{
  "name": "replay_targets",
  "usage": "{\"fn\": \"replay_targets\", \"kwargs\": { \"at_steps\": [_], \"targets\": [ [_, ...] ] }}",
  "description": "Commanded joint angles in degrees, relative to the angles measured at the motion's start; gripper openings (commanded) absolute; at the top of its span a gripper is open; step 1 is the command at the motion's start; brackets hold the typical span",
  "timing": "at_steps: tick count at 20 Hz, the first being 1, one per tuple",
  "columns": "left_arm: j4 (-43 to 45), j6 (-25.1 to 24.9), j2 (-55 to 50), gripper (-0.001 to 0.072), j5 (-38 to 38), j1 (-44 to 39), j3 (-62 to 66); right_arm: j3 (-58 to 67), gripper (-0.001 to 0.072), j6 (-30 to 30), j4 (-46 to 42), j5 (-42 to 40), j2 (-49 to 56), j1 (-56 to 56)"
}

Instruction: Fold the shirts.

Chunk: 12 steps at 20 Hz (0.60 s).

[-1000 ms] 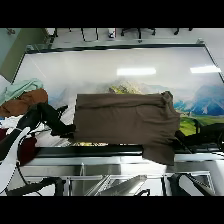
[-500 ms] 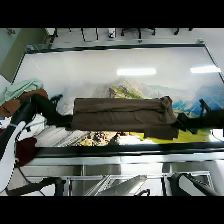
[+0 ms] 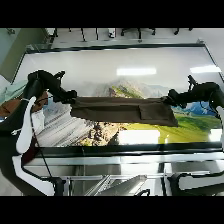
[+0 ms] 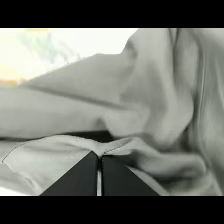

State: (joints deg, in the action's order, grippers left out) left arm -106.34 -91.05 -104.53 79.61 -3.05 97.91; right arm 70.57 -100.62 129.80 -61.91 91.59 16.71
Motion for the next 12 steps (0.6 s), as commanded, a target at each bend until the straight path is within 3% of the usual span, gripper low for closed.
{"fn": "replay_targets", "kwargs": {
  "at_steps": [1,2,3,4,5,6,9,12],
  "targets": [
    [-0.28,0.11,-7.72,0.0021,1.66,-0.74,8.00,3.02,0.0096,0.28,0.11,0.50,4.20,-0.37],
    [-0.33,0.11,-9.14,0.0029,2.45,-1.03,9.46,3.19,0.0195,0.11,-0.31,0.46,4.33,0.00],
    [-0.26,0.09,-10.34,0.0262,3.65,-1.68,10.91,3.98,0.0313,-0.17,-0.33,-0.44,4.13,0.87],
    [-0.26,0.09,-11.21,0.0668,4.79,-2.23,12.46,5.22,0.0462,-1.20,-0.48,-2.27,3.87,2.08],
    [-0.17,0.17,-11.69,0.0706,5.42,-2.67,14.01,6.78,0.0626,-2.29,-1.42,-5.18,3.63,3.50],
    [-0.28,0.17,-11.78,0.0706,5.70,-2.78,15.26,7.98,0.0713,-3.41,-3.30,-8.20,3.54,4.74],
    [-0.13,0.17,-11.63,0.0706,9.20,-3.32,20.31,8.50,0.0713,-8.44,-9.53,-14.45,4.17,8.26],
    [0.20,0.17,-8.26,0.0706,10.58,-1.75,19.39,8.52,0.0713,-15.39,-5.05,-18.40,7.02,12.24]
  ]
}}
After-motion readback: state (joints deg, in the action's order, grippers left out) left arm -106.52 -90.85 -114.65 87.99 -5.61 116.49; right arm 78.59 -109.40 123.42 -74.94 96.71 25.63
